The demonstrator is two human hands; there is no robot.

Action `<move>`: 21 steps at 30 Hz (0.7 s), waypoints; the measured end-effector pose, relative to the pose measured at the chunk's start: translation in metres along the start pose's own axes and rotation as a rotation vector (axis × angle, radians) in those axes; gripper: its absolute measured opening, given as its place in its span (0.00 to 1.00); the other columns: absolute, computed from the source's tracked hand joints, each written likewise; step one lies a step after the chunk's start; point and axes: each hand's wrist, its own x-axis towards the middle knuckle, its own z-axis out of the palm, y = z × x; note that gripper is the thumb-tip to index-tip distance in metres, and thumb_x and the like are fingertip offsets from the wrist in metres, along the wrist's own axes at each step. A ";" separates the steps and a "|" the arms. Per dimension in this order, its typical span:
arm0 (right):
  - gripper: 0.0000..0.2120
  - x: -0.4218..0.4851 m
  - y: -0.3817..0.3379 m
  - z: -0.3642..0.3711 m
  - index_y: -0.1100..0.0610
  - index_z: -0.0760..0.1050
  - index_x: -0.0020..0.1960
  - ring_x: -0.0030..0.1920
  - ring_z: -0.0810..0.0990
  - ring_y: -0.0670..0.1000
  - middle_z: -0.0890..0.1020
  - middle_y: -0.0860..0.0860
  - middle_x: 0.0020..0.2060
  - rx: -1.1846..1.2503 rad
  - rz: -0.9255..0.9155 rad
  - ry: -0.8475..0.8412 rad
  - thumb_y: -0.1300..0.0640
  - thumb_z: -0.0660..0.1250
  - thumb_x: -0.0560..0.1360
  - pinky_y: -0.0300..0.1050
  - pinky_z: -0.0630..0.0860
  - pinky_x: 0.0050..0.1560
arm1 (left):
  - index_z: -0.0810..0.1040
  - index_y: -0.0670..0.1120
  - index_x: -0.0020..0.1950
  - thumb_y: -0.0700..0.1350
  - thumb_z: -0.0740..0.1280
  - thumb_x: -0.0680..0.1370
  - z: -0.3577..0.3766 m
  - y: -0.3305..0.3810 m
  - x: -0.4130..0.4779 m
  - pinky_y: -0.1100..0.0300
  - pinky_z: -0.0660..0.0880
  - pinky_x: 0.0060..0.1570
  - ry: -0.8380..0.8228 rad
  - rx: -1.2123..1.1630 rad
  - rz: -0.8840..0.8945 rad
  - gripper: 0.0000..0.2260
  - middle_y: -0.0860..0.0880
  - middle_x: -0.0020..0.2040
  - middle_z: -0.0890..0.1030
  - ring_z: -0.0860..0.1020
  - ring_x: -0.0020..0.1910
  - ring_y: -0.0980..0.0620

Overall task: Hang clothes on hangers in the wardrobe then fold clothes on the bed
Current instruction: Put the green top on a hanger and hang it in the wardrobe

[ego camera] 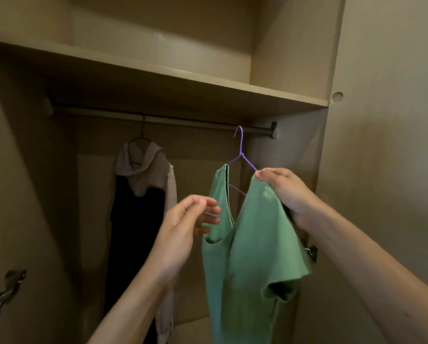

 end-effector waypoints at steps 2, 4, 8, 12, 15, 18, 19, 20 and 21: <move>0.16 0.041 -0.003 0.005 0.50 0.80 0.32 0.43 0.75 0.48 0.78 0.46 0.37 0.006 -0.008 -0.025 0.54 0.66 0.79 0.47 0.67 0.54 | 0.79 0.37 0.55 0.41 0.57 0.84 -0.001 0.002 0.022 0.60 0.74 0.43 0.073 0.060 0.022 0.13 0.44 0.46 0.85 0.82 0.43 0.51; 0.11 0.079 -0.006 0.011 0.51 0.78 0.37 0.44 0.74 0.47 0.78 0.47 0.40 0.036 -0.028 -0.038 0.54 0.66 0.79 0.45 0.68 0.53 | 0.80 0.37 0.55 0.42 0.57 0.84 0.001 0.002 0.044 0.60 0.74 0.44 0.122 0.111 0.042 0.13 0.43 0.47 0.85 0.82 0.43 0.51; 0.13 0.148 0.000 0.025 0.56 0.77 0.62 0.62 0.74 0.52 0.77 0.51 0.57 0.071 -0.015 -0.084 0.52 0.66 0.80 0.49 0.65 0.68 | 0.79 0.36 0.57 0.43 0.57 0.85 0.009 -0.002 0.085 0.58 0.74 0.47 0.185 0.201 0.042 0.14 0.42 0.48 0.83 0.81 0.46 0.49; 0.18 0.209 0.008 0.039 0.56 0.75 0.66 0.64 0.76 0.56 0.79 0.54 0.62 0.107 0.005 -0.146 0.50 0.66 0.79 0.53 0.68 0.70 | 0.81 0.43 0.54 0.45 0.57 0.85 0.017 -0.014 0.124 0.57 0.75 0.49 0.252 0.249 0.033 0.14 0.41 0.51 0.84 0.82 0.48 0.49; 0.19 0.245 0.014 0.046 0.57 0.73 0.68 0.61 0.77 0.57 0.79 0.56 0.60 0.129 0.019 -0.171 0.50 0.65 0.80 0.55 0.70 0.69 | 0.81 0.43 0.53 0.46 0.57 0.84 0.022 -0.026 0.146 0.58 0.75 0.48 0.266 0.283 0.018 0.14 0.42 0.51 0.84 0.82 0.48 0.49; 0.18 0.275 0.020 0.050 0.57 0.69 0.68 0.51 0.76 0.52 0.78 0.52 0.49 0.164 0.048 -0.218 0.51 0.64 0.81 0.50 0.70 0.58 | 0.81 0.43 0.54 0.47 0.57 0.84 0.028 -0.040 0.160 0.59 0.76 0.49 0.290 0.310 0.009 0.14 0.43 0.52 0.84 0.83 0.50 0.48; 0.18 0.280 0.022 0.053 0.57 0.68 0.69 0.46 0.75 0.50 0.76 0.51 0.45 0.182 0.053 -0.220 0.51 0.63 0.82 0.48 0.68 0.54 | 0.81 0.43 0.54 0.47 0.57 0.84 0.027 -0.042 0.161 0.59 0.76 0.49 0.290 0.309 0.000 0.14 0.42 0.52 0.84 0.83 0.51 0.47; 0.18 0.285 0.024 0.055 0.58 0.68 0.69 0.43 0.74 0.49 0.76 0.51 0.45 0.197 0.049 -0.220 0.52 0.63 0.82 0.47 0.67 0.53 | 0.81 0.42 0.55 0.47 0.57 0.84 0.027 -0.045 0.163 0.59 0.76 0.49 0.290 0.311 -0.008 0.14 0.42 0.52 0.84 0.83 0.51 0.47; 0.18 0.291 0.026 0.056 0.58 0.69 0.69 0.41 0.73 0.48 0.76 0.51 0.45 0.207 0.049 -0.226 0.52 0.63 0.82 0.46 0.67 0.51 | 0.81 0.42 0.55 0.46 0.57 0.84 0.028 -0.050 0.165 0.59 0.76 0.48 0.293 0.319 -0.015 0.14 0.41 0.53 0.83 0.82 0.50 0.47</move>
